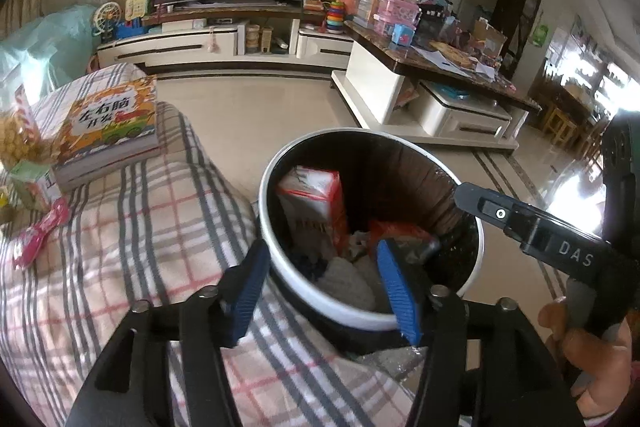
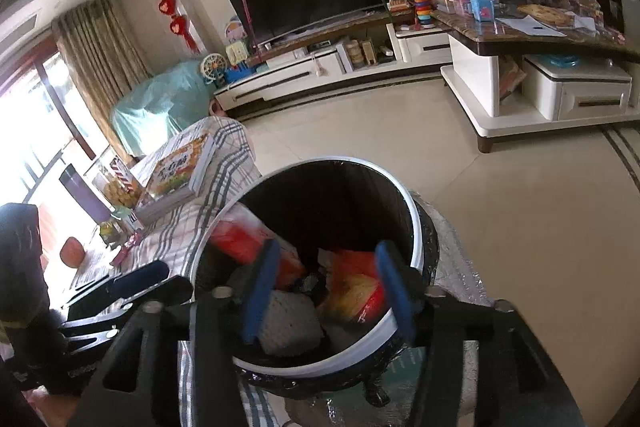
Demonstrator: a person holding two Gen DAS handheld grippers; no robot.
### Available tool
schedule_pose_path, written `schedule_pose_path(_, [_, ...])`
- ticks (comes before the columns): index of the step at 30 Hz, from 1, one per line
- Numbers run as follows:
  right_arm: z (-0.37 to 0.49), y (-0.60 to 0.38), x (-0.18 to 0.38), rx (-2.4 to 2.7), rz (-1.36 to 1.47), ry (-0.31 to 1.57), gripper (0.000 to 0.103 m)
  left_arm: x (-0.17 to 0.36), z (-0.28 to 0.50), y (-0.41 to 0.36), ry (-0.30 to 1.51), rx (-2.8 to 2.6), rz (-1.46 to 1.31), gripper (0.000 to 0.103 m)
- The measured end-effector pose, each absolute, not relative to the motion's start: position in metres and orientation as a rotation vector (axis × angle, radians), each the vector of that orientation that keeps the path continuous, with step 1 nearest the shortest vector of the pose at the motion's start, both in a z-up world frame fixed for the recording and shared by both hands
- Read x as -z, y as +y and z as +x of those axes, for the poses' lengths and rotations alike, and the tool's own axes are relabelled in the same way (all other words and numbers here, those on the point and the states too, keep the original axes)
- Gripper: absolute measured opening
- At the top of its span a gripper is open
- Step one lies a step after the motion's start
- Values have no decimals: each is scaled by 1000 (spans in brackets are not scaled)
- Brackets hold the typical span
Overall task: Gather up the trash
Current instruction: 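Carry carton and snack bag over the bin and open both grippers, then move both open grippers away from the bin back over the table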
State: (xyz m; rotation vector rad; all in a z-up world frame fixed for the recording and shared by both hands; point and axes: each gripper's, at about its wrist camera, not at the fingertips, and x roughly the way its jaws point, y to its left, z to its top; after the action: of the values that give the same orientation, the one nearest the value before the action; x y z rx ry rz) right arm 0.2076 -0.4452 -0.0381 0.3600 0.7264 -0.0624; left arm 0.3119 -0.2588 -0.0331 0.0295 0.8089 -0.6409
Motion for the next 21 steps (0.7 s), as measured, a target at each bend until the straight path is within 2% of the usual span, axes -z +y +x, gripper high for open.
schedule_pose_path(4, [204, -441, 35, 59, 362, 714, 77, 33, 305, -246, 801, 633, 19, 64])
schedule_pose_path(9, [195, -432, 31, 55, 381, 689, 84, 38, 290, -220, 802, 613, -9, 68])
schedule_pose_path(13, [192, -421, 29, 37, 400, 680, 88, 43, 280, -195, 811, 580, -33, 69])
schedule_pose_path(21, [192, -383, 34, -33, 407, 693, 90, 47, 257, -134, 813, 492, -91, 69])
